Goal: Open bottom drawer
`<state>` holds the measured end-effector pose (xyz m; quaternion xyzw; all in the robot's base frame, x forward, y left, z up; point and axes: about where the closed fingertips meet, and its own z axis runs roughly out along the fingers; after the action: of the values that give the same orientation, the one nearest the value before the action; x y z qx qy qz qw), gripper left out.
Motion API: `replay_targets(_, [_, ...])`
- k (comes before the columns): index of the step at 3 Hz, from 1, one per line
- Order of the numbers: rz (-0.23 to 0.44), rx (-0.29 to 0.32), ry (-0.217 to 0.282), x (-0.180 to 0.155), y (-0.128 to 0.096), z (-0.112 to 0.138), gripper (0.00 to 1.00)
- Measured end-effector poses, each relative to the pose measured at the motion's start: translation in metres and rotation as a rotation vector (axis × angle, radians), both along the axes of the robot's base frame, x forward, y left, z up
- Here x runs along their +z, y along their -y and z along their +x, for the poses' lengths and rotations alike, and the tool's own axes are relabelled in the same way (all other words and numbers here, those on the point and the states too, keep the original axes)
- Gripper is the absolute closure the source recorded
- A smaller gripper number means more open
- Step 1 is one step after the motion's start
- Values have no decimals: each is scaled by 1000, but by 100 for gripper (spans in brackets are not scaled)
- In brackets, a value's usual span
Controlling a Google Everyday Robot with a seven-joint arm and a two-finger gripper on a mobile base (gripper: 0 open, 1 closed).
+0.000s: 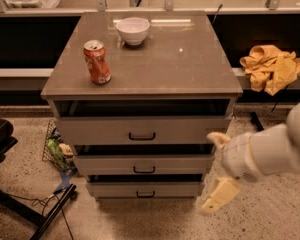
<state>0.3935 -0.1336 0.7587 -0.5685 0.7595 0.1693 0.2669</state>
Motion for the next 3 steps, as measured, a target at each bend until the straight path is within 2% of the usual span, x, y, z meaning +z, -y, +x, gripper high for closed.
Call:
replay_targets(1, [172,12,46,-57,-32,18,0])
replay_targets(2, [207,-17,93,-78,-35,40,0])
replay_targets(3, [207,-17,93,-78,-35,40,0])
